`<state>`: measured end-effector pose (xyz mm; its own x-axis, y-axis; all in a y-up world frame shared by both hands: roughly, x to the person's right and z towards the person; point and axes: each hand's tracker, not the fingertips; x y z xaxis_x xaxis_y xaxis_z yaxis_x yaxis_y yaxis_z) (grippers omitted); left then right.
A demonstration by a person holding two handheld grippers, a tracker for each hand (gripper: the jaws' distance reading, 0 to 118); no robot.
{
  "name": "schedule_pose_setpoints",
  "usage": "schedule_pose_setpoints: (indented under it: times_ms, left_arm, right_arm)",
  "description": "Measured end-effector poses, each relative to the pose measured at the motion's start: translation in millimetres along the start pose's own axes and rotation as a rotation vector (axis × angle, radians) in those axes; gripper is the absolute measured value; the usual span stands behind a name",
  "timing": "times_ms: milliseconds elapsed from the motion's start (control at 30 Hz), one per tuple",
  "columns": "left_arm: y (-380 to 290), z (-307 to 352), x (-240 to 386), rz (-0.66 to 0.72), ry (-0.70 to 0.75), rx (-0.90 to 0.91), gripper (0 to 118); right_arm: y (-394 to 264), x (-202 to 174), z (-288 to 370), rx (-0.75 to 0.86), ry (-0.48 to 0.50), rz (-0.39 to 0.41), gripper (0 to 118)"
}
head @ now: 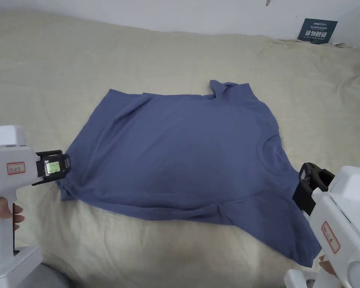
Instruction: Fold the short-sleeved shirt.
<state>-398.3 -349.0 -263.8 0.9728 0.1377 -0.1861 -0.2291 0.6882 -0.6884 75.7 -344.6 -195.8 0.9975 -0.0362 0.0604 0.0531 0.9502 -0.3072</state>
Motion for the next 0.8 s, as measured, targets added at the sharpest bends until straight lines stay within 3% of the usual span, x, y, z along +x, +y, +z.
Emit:
schedule_pose_setpoints:
  times_ms: [67, 333, 500, 567, 633, 767, 800]
  left_arm:
    - [-2.7, -8.1, -0.6, -0.017, 0.005, -0.049, 115]
    - [-25.9, -50.4, 2.3, -0.086, 0.076, -0.203, 112]
    - [-35.3, -69.1, 3.9, -0.076, 0.094, -0.208, 79]
    - [-37.7, -74.2, 4.9, -0.067, 0.098, -0.204, 76]
    - [-38.5, -79.2, 5.1, -0.06, 0.077, -0.204, 57]
    - [-42.5, -85.5, 12.9, -0.041, 0.034, -0.209, 6]
    - [-44.2, -85.9, 16.5, -0.043, 0.039, -0.203, 4]
  right_arm:
    - [-1.3, 1.2, -1.5, -0.005, -0.001, 0.0, 0]
    - [-4.6, 3.1, -5.0, -0.023, -0.012, 0.0, 0]
    - [-9.1, 7.3, -9.6, -0.037, -0.021, 0.005, 0]
    - [-10.3, 8.6, -11.1, -0.041, -0.026, 0.007, 0]
    - [-13.0, 10.9, -13.5, -0.048, -0.03, 0.007, 0]
    - [-16.2, 12.8, -14.9, -0.057, -0.036, 0.009, 0]
    - [-16.9, 13.4, -14.9, -0.058, -0.038, 0.009, 0]
